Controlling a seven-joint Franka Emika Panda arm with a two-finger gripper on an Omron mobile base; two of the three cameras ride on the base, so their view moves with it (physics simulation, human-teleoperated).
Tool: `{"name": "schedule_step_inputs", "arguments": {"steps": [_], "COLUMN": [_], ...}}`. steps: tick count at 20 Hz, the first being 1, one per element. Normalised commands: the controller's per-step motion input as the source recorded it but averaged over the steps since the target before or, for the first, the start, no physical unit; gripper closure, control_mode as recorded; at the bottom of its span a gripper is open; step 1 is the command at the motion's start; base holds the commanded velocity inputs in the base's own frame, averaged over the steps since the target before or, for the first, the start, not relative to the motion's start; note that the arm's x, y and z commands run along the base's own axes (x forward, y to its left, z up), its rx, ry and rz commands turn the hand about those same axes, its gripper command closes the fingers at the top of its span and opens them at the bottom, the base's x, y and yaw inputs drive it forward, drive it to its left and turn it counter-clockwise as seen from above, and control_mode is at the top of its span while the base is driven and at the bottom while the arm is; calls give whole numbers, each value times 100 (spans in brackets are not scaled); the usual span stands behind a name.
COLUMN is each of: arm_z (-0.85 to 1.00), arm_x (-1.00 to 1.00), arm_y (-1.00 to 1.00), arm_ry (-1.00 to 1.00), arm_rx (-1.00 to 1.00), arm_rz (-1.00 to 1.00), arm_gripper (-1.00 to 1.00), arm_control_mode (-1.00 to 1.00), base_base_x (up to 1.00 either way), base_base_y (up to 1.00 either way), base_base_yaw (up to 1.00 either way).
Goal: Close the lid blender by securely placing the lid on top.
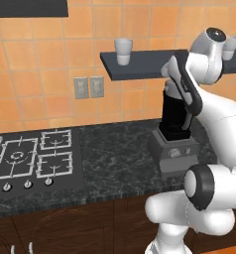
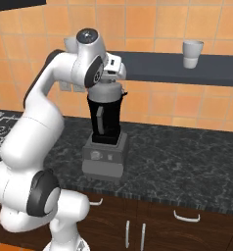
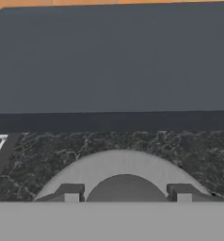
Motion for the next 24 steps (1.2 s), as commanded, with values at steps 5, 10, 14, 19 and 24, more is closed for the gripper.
{"name": "schedule_step_inputs", "arguments": {"steps": [5,10,14,19,24], "arm_z": [-78,-75,-36,7,25], "arm_x": [-45,-51,-33,-32,-72], "arm_y": [-11,-8,-4,-6,-30], "arm_ry": [-35,-40,-13,8,17], "arm_rx": [0,0,0,0,0], "arm_rz": [0,0,0,-2,-5], "arm_gripper": [100,100,-100,-100,-100], "arm_control_mode": [-100,-100,-100,-100,-100], "base_base_x": [0,0,0,0,0], "base_base_y": [0,0,0,0,0], "base_base_yaw": [0,0,0,0,0]}}
